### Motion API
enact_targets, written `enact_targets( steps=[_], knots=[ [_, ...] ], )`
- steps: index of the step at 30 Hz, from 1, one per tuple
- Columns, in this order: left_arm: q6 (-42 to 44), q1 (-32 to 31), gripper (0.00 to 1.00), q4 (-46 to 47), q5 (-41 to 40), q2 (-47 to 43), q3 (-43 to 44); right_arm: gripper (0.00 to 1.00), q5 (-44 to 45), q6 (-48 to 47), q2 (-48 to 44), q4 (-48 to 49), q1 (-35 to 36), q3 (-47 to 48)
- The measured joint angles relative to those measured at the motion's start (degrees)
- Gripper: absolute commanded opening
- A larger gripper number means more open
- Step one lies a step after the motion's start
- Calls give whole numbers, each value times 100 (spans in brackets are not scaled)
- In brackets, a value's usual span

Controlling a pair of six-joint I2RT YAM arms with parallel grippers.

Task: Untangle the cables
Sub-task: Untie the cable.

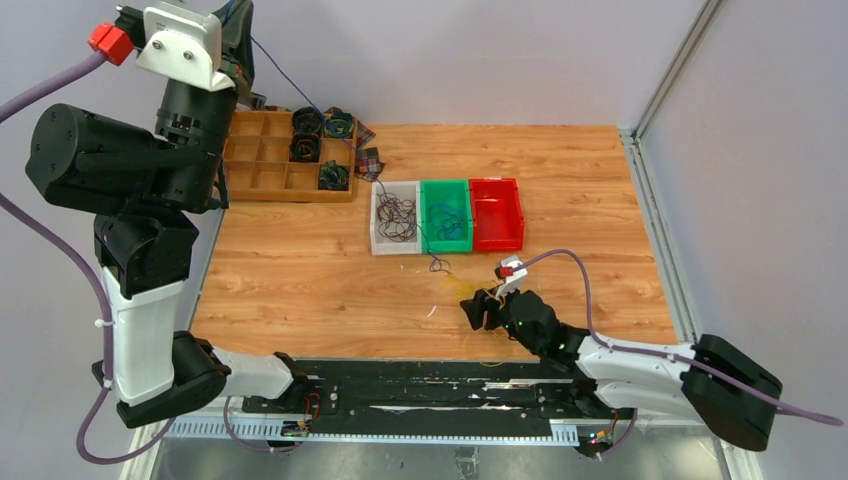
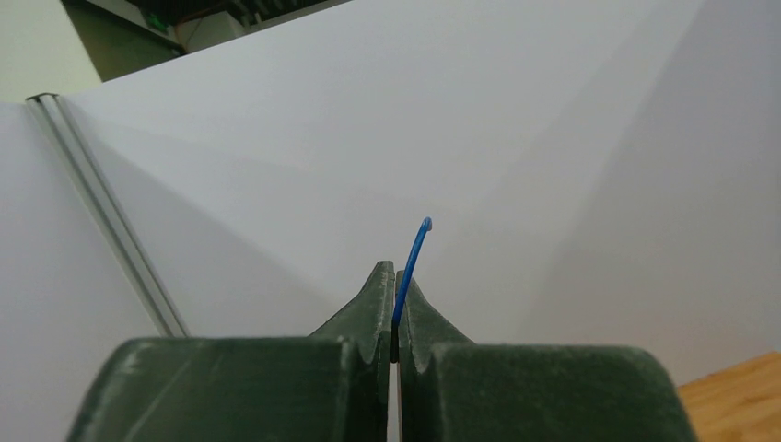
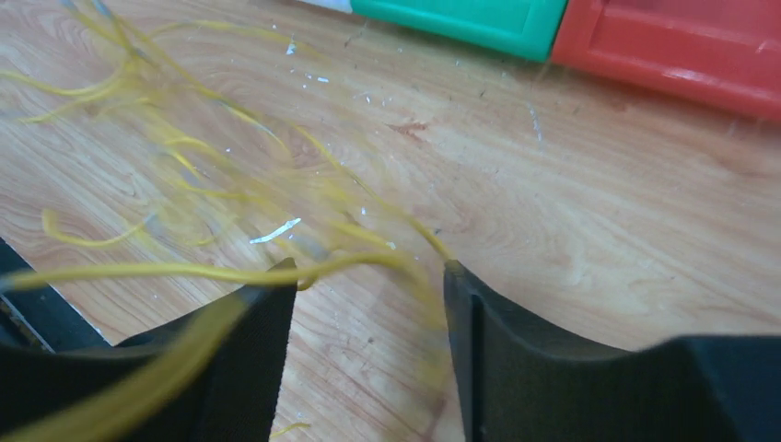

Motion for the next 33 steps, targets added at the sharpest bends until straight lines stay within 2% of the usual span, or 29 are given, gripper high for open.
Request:
enact_targets(
  steps=[6,10,17,21,27,33],
  knots=[
    [-188,0,0,-592,704,-42,-142,70,-181,-306,-901,-1045,0,487],
    [-343,0,0,-1051,1141,-101,-496,71,-616,-538,-1078,-1285,0,1167],
    [-457,0,0,-1596,1537,13,-654,72,-1456,-914,-197,-1480,17,2623],
    [-450,0,0,-1650,1580,-26,-654,67,-1742,-922,345,-1849,17,3250],
    [-179,0,0,-1657,1499,-162,-686,67,-1897,-472,870,-2691,17,3106],
    [518,0,1,-1351,1040,-407,-1228,71,-2090,-68,538,-3624,17,2378]
  ],
)
